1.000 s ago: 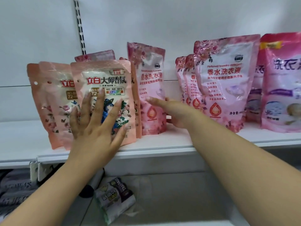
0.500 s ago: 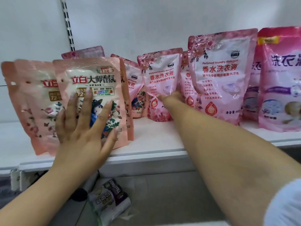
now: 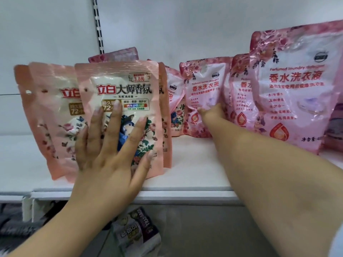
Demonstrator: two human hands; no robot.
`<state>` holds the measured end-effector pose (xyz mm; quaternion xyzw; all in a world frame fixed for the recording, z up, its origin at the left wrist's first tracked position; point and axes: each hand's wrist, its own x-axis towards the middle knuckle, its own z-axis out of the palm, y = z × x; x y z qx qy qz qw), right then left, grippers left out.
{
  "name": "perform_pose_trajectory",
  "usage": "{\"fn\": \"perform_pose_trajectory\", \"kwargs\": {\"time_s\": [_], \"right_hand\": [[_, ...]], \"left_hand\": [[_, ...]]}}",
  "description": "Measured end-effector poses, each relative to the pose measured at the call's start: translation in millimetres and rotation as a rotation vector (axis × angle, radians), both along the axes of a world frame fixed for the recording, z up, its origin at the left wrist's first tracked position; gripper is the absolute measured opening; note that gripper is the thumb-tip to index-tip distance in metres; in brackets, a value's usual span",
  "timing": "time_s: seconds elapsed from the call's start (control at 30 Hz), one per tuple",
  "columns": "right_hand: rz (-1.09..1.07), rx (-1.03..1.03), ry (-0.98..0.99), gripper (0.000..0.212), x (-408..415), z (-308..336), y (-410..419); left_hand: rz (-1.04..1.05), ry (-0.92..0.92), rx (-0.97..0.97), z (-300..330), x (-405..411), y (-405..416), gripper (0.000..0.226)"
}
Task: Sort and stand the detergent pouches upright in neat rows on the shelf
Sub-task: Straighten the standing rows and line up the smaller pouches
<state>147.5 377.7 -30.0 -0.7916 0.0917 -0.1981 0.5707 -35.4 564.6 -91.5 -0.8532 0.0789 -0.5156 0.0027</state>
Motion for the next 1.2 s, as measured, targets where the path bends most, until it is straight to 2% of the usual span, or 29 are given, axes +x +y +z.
{"fn": "perform_pose_trajectory", "kwargs": {"time_s": [0.17,0.3,0.53,0.7,0.77,0.87,0.97,1.1,1.2], "right_hand": [[0.171,-0.053,0.011,0.060,-2.0,5.1,8.1],[0.270,-0.050,-0.028,0.055,0.1,1.6,22.6],[-0.029,-0.112,-0.088,0.056,3.5,-5.7,2.1],[-0.063,-0.176,-0.030,0.087,3.6,-7.6,-10.7],[-0.061,-0.169,-0.049,0.093,0.4,-6.7,-6.2],[-0.040,-0.031,-0.118,0.079,-1.7,-5.0,-3.5],[0.001,0.158,-0.063,0.066,-3.6,-4.2,-12.1],[-0.052,0.200,-0.064,0.061,-5.5,-2.5,-13.8],[-0.132,0.084,-0.137,0.061,-11.7,4.5,-6.5]], "left_hand": [[-0.004,0.008,-0.002,-1.1,1.5,1.2,0.059],[-0.018,0.015,0.002,-1.8,1.8,1.1,0.059],[-0.039,0.030,-0.029,-2.0,-2.5,0.4,0.056],[-0.052,0.070,-0.058,0.2,-3.8,-0.7,0.053],[-0.038,0.073,-0.065,0.2,-4.0,-0.8,0.053],[-0.033,0.087,-0.082,0.2,-4.7,-1.5,0.054],[-0.026,0.092,-0.092,0.1,-5.9,-2.3,0.054],[0.008,0.097,-0.085,0.9,-5.2,-1.5,0.054],[0.031,0.087,-0.080,1.6,-6.0,-1.1,0.054]]}}
